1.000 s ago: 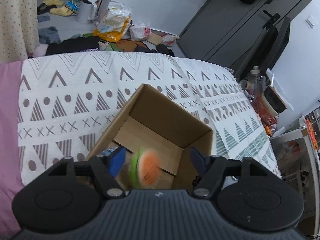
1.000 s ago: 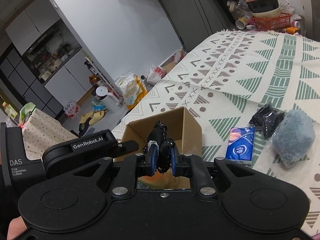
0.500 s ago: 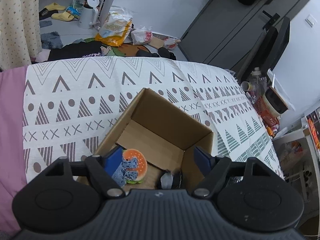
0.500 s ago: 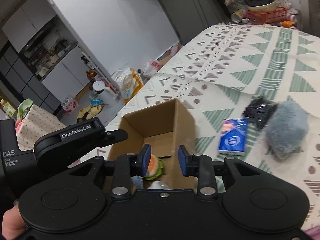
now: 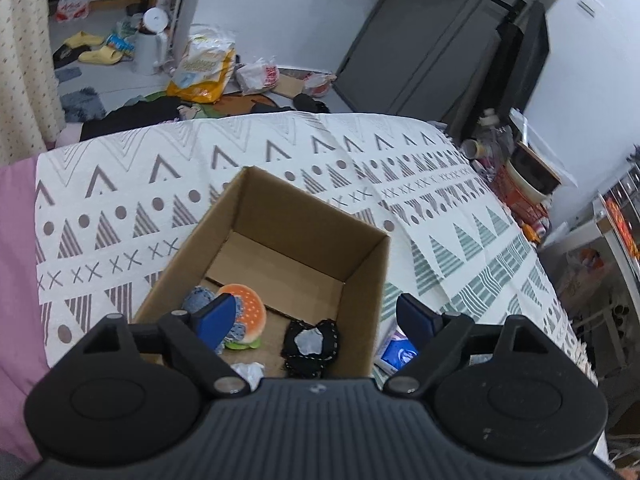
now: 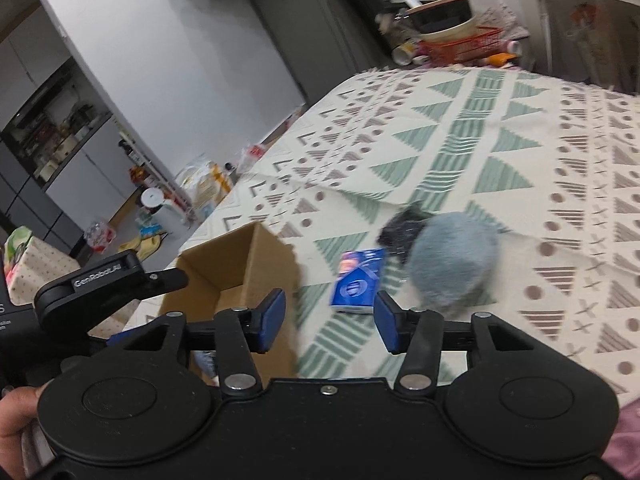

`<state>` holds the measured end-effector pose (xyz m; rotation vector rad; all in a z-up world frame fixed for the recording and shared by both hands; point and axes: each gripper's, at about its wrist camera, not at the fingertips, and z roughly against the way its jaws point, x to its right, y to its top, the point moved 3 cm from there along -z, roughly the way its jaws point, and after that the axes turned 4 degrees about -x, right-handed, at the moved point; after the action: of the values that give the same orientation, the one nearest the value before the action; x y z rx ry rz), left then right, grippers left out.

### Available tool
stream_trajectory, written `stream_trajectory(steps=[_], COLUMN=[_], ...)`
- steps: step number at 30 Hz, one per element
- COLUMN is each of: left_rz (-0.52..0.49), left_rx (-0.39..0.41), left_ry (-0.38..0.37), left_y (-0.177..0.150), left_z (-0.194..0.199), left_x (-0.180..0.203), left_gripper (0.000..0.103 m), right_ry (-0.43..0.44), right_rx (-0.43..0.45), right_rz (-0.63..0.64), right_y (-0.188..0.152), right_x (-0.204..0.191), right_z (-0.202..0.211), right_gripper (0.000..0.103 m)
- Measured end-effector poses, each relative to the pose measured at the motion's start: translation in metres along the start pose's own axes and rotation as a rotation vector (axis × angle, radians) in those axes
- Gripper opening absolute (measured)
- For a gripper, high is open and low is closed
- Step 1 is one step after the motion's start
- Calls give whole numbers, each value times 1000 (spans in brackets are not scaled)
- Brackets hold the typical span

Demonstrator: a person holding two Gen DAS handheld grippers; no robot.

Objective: Organize soft objects
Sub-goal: 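Move both grippers toward the grey fluffy plush in its clear bag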

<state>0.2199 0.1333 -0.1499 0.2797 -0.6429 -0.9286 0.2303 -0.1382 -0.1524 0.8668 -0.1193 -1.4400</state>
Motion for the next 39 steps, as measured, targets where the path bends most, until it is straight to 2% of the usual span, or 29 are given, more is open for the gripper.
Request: stream_trajectory(steps=[7, 12, 19, 27, 39], left_rz=[-92, -166, -237, -284, -424], left_rx=[-3, 3, 3, 1, 1], left_ry=[-35, -61, -82, -85, -108], left_y=[-16, -25, -37, -47, -79], left_z=[2, 3, -2, -11, -31], left_x=[28, 49, 69, 87, 127], left_gripper=[86, 86, 86, 86, 86], right_ry=[-32, -59, -48, -29, -5], right_rx=[46, 48, 67, 67, 52], right_rz=[-36, -57, -33, -72, -225], right_y=[7, 12, 19, 15, 6], right_x=[38, 60, 78, 103, 141], right_z=[21, 26, 35, 24, 11], right_gripper=[51, 51, 51, 51, 51])
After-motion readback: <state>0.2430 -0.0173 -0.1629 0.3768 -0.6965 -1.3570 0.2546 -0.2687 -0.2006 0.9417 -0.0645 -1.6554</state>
